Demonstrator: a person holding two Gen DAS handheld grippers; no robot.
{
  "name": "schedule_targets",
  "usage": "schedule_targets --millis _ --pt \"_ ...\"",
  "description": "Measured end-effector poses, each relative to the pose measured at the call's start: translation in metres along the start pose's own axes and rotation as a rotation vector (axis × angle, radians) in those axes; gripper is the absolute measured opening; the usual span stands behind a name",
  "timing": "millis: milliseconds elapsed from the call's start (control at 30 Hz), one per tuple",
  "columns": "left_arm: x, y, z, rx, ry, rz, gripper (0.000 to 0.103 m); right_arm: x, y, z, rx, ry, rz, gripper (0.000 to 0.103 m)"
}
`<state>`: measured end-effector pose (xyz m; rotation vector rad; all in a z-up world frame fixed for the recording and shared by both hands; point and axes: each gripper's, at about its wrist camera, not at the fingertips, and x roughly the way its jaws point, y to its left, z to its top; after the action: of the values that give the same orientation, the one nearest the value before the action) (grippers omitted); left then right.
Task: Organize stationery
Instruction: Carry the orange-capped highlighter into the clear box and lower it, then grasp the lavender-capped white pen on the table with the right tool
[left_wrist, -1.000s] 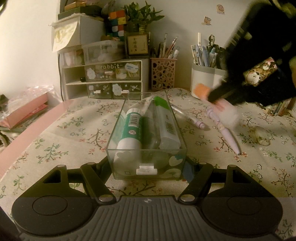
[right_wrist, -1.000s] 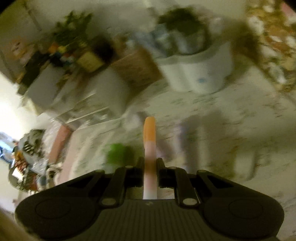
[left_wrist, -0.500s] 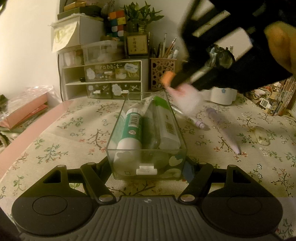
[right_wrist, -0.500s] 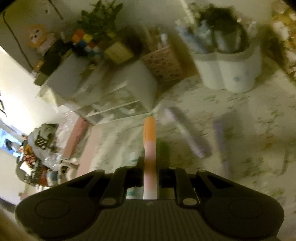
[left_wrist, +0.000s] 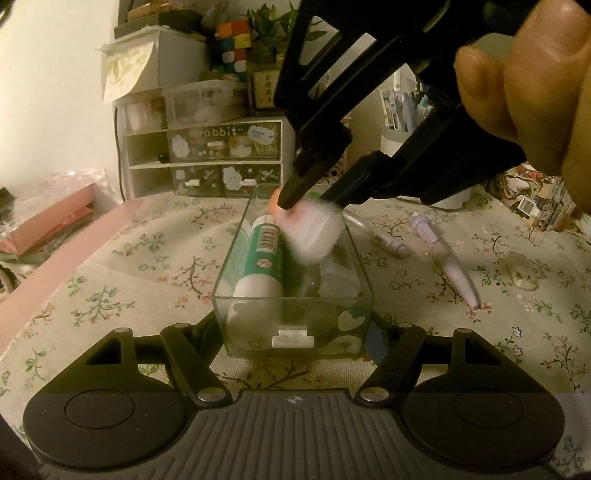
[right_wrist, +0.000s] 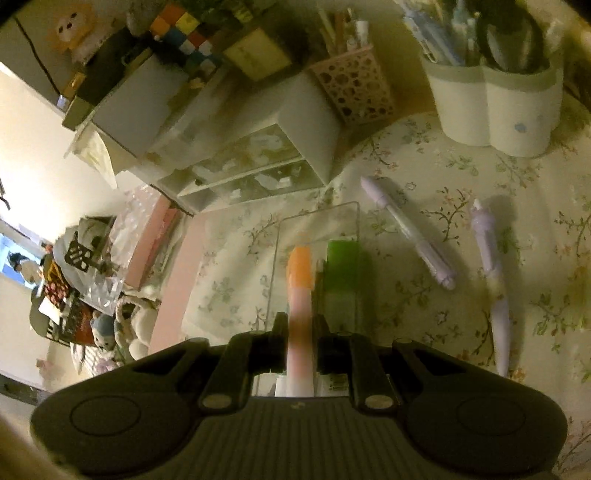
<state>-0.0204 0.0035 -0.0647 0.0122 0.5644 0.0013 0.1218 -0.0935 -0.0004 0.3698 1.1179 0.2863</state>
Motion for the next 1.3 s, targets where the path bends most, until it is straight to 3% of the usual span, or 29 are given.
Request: schedule_targets --millis 333,600,833,1033,1300 --pt "0.000 0.000 0.000 -0.001 0.000 -0.001 0.073 0.001 0.004 0.003 -0.086 0.046 -0.005 0.015" --pt "0.000 0.000 0.000 -0.001 0.000 -0.001 0.073 -0.026 -0.030 0.012 -0.059 -0.061 -0.015 0.015" --pt "0.000 0.001 0.000 0.000 0.000 -0.001 0.072 -0.045 -0.084 0.025 0.005 -0.149 -0.140 0.018" --pt "0.000 0.000 0.000 0.001 0.001 -0.001 0.073 -0.033 -0.107 0.021 -0.009 -0.108 -0.186 0.018" --pt "0.000 0.000 0.000 0.002 0.000 0.000 0.073 -0.022 -0.096 0.014 -0.114 -0.078 -0.191 0.018"
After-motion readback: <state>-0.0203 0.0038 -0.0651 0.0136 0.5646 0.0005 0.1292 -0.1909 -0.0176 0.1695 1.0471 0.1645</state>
